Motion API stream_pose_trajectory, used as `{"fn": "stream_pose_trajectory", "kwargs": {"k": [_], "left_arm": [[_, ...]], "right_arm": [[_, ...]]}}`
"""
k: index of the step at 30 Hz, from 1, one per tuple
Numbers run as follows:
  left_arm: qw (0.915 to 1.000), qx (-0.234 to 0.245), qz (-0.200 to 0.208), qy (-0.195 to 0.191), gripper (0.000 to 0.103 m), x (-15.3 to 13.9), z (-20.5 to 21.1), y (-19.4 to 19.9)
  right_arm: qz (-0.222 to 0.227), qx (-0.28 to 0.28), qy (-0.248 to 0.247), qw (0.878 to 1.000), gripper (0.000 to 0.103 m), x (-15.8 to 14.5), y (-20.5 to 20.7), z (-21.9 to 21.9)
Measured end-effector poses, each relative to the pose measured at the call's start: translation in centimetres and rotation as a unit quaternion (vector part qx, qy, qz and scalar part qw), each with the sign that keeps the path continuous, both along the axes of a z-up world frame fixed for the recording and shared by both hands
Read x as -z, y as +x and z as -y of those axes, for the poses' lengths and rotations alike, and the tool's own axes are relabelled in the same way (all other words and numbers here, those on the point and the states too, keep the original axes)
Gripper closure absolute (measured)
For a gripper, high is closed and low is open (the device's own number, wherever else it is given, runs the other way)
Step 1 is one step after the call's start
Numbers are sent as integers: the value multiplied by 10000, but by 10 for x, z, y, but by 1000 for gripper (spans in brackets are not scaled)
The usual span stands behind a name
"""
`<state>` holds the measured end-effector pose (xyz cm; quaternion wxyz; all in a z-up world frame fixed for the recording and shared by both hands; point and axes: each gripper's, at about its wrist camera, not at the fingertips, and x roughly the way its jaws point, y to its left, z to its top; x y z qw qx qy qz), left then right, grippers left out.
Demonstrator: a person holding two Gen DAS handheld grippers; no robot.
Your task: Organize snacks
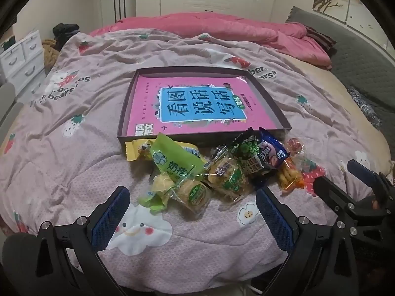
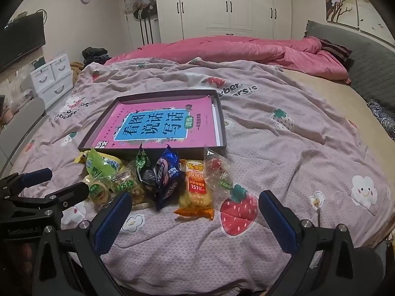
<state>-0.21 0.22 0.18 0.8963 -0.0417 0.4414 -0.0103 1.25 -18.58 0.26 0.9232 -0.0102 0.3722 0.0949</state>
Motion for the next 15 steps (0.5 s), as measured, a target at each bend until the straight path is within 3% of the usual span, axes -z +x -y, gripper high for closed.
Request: {"fn": "stream_pose_trajectory", "kwargs": {"k": [15], "left_arm": [[9999, -8, 39, 100, 1, -2, 3, 0]], "right_arm": [[-10, 67, 111, 9999, 0, -3, -2, 8]]}}
